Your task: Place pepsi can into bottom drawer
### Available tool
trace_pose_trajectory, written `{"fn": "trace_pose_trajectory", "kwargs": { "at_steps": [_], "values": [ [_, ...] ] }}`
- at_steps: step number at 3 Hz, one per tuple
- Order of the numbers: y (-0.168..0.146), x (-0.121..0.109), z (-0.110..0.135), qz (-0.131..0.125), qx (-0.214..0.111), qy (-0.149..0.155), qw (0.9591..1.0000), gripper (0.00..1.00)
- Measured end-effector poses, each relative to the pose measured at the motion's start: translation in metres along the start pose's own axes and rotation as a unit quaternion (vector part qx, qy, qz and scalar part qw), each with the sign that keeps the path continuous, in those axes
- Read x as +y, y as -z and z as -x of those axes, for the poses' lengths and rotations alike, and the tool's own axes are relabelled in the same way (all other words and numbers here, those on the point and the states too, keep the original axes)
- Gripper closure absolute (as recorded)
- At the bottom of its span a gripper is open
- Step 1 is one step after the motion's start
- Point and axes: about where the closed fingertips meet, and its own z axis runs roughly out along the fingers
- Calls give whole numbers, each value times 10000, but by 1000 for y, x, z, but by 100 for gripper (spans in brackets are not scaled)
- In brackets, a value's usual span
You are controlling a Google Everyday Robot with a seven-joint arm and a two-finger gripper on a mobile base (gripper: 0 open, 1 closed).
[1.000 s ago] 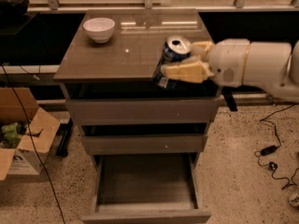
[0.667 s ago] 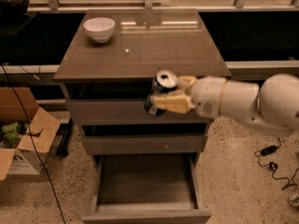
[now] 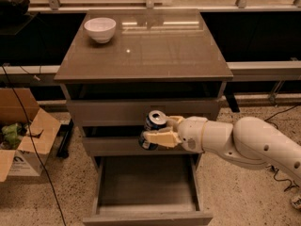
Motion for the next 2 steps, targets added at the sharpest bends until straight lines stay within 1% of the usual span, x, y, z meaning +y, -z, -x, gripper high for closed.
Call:
{"fn": "trace_pose_trajectory", "kwargs": {
  "at_steps": [1, 2],
  "values": [
    [-1, 0, 1, 11, 16, 17, 10000, 100],
    [-13, -5, -27, -56, 362, 34, 9993, 100]
  ]
}}
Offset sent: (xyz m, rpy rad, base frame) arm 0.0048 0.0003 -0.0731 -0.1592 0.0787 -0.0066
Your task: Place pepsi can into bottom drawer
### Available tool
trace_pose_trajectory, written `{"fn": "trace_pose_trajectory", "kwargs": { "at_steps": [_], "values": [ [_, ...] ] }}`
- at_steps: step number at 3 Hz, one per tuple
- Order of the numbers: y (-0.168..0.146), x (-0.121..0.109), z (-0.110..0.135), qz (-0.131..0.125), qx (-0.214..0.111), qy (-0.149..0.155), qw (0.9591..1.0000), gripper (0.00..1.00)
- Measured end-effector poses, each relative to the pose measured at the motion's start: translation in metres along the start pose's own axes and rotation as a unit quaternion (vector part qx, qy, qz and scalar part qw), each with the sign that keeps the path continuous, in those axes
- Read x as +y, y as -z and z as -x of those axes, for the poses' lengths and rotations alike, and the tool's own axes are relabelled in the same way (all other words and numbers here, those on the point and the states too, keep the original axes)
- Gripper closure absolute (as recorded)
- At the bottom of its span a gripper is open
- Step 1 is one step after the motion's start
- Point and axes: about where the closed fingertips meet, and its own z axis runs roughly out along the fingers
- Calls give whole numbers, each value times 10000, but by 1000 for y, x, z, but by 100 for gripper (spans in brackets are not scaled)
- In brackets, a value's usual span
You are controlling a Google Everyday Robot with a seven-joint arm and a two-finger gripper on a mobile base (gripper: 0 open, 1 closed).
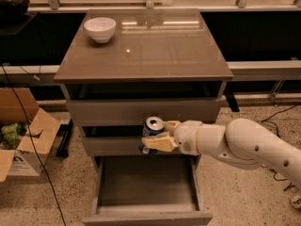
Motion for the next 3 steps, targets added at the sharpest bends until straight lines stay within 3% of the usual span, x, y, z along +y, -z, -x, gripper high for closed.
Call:
{"fn": "trace_pose_trajectory", "kwargs": {
  "at_steps": [2, 3],
  "values": [
    [-27, -25, -93, -107, 677, 96, 9976, 100],
    [-35, -34, -149, -350, 739, -117, 9966, 100]
  ]
}}
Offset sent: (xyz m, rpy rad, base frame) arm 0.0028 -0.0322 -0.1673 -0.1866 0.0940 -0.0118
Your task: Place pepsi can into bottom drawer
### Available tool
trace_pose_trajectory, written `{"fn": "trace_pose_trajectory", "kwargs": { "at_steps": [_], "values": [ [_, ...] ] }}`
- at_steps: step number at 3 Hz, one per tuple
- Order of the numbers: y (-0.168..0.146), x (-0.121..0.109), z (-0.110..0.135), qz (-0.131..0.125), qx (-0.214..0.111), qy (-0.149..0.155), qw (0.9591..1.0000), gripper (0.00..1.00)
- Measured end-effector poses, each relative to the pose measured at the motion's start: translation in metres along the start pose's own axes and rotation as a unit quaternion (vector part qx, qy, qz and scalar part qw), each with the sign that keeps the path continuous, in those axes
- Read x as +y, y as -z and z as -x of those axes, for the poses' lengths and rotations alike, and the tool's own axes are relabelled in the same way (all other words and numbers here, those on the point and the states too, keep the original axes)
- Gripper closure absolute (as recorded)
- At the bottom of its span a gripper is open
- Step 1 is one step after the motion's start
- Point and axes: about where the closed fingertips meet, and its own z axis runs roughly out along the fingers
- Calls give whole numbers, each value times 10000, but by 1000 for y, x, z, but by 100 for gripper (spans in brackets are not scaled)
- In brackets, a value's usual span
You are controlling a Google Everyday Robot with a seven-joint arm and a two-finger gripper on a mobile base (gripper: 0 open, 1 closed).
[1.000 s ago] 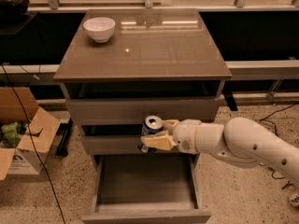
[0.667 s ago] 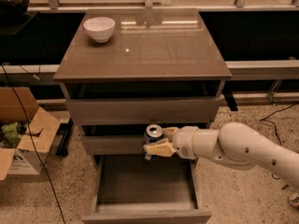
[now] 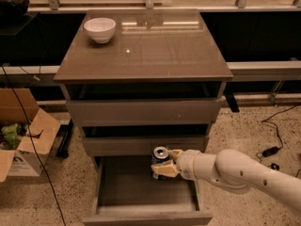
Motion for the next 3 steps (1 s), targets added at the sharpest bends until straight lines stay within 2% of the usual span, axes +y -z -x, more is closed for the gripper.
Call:
{"fn": "trace_pose_trajectory", "kwargs": {
  "at_steps": [1, 2, 3],
  "values": [
    [-27, -26, -59, -276, -41, -471, 9985, 100],
    [-27, -26, -59, -276, -42, -472, 9985, 100],
    [-55, -20, -75, -261, -180, -650, 9974, 100]
  ]
}}
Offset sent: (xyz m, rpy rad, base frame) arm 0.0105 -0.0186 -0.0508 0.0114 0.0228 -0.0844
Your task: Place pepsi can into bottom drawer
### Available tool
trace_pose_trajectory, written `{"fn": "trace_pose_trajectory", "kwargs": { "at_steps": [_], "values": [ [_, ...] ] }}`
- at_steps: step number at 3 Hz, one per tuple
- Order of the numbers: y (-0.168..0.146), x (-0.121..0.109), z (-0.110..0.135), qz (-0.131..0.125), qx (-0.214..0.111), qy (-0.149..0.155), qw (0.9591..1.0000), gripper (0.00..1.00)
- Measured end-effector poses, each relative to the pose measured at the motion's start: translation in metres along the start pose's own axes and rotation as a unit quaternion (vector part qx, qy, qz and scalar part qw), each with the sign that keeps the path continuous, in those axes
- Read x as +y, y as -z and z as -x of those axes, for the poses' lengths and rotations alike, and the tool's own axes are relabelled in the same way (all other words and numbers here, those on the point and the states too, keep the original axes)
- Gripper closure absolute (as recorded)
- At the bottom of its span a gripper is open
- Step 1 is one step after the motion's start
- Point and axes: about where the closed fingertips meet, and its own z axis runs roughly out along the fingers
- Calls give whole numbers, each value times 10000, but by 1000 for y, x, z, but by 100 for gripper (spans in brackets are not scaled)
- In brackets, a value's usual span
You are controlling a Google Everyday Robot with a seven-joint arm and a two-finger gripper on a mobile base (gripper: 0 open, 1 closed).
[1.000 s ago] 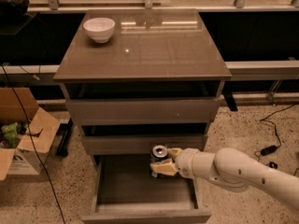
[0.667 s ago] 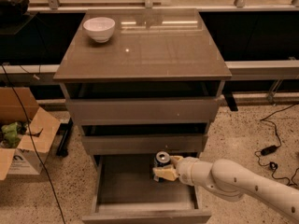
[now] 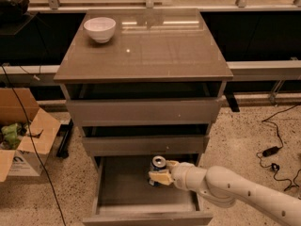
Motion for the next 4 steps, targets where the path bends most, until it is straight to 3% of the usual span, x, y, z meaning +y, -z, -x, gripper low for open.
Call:
{"fn": "trace_pose_trajectory", "kwargs": {
  "at_steps": [1, 2, 3, 4],
  "values": [
    [-51, 11, -38, 149, -71, -150, 9998, 100],
    [-83, 16, -56, 238, -55, -142, 9996, 100],
    [-118, 9, -80, 263, 35, -172, 9995, 100],
    [-156, -15, -117, 230, 254, -287, 9990, 100]
  ]
}}
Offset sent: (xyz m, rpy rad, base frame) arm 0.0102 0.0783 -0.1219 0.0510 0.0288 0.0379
